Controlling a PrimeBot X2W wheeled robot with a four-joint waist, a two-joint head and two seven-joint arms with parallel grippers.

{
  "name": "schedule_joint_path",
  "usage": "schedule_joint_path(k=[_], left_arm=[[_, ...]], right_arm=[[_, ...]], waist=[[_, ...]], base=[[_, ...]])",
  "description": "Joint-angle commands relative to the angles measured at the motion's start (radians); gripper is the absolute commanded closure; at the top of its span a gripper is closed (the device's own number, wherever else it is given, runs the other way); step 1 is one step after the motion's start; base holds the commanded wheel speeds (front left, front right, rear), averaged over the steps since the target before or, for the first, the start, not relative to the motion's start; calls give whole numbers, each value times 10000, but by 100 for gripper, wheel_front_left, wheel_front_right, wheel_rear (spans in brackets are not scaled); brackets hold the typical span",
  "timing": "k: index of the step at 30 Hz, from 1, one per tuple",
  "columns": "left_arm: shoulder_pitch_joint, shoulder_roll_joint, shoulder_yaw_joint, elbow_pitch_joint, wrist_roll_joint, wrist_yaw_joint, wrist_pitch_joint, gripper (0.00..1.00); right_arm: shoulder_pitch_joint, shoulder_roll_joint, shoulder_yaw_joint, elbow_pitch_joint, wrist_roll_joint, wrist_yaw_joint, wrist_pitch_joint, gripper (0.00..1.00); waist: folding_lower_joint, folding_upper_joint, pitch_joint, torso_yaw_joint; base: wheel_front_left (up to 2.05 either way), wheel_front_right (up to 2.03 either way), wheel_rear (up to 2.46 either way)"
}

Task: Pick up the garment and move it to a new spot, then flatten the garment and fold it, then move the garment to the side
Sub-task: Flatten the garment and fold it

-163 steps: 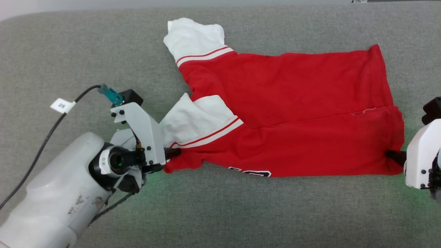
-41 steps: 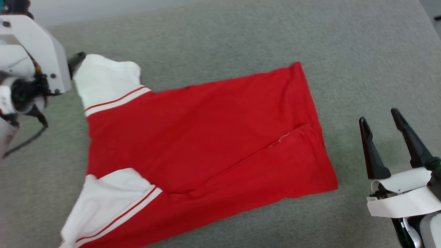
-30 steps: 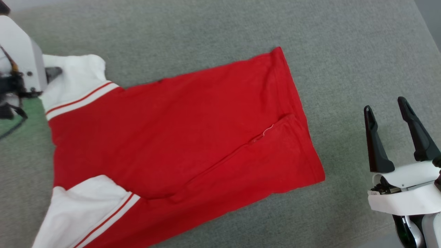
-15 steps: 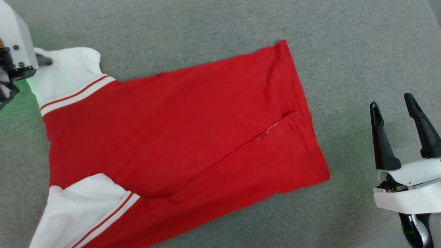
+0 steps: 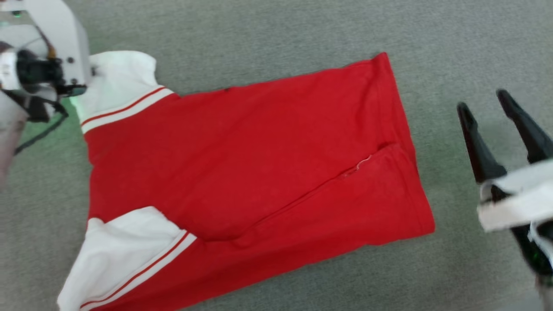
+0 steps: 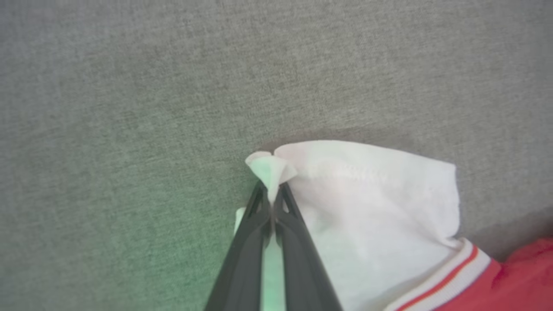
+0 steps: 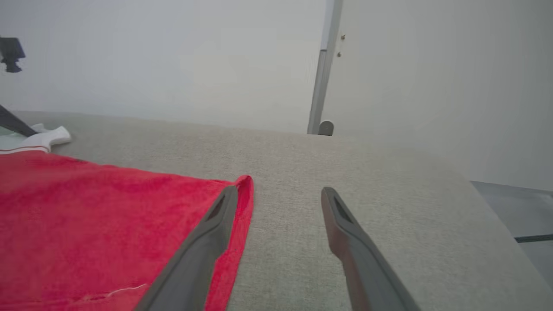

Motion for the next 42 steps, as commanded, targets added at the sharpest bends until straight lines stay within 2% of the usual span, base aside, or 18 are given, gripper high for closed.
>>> schedule_joint_path(k=[1,5,10,15,21,30,31,32,38,42], left_arm=[[80,-205,-71,-48,12,-72,-55,100],[-10,-495,-13,3,-9,-87,-365,100],[-147,-952,-28,155,-52,-138,-478,100],[-330,-1286,-69,324,-21,-235,-602,100],[-517,-1564,-58,597,-30,-368,-777,100],[-723,-1999,-16,1106,-92,-622,-1039,100],[-737,-2028,-12,1182,-89,-653,-1083,100],[-760,-2051,9,1251,-117,-689,-1105,100],[-846,-2131,99,1673,-200,-920,-1341,100],[-924,-2210,199,1903,-301,-1091,-1596,100]], right_arm=[[-400,-147,120,23,181,-2,420,0],[-1485,-482,682,435,1208,-2,2821,0],[-3126,-758,1257,1333,1507,-2,5444,0],[-4299,-504,1714,2567,1759,0,7340,0],[-5403,-314,2063,4199,1657,0,8765,0],[-6521,78,2493,5935,2103,0,9415,0],[-6589,101,2599,6034,2217,6,9500,56],[-6642,101,2660,6123,2346,6,9535,100],[-6908,-189,2921,6470,2678,6,9719,100],[-6993,-312,2994,6401,2962,6,9367,100]], waist=[[0,0,-95,182],[0,0,-200,439],[0,0,-190,756],[0,0,-75,1040],[0,0,102,1255],[0,0,287,1516],[0,0,293,1543],[0,0,299,1569],[0,0,206,1719],[0,0,48,1825]], base=[[0,0,0],[0,0,0],[0,0,0],[0,0,0],[0,0,0],[0,0,0],[0,0,0],[0,0,0],[0,0,0],[0,0,0]])
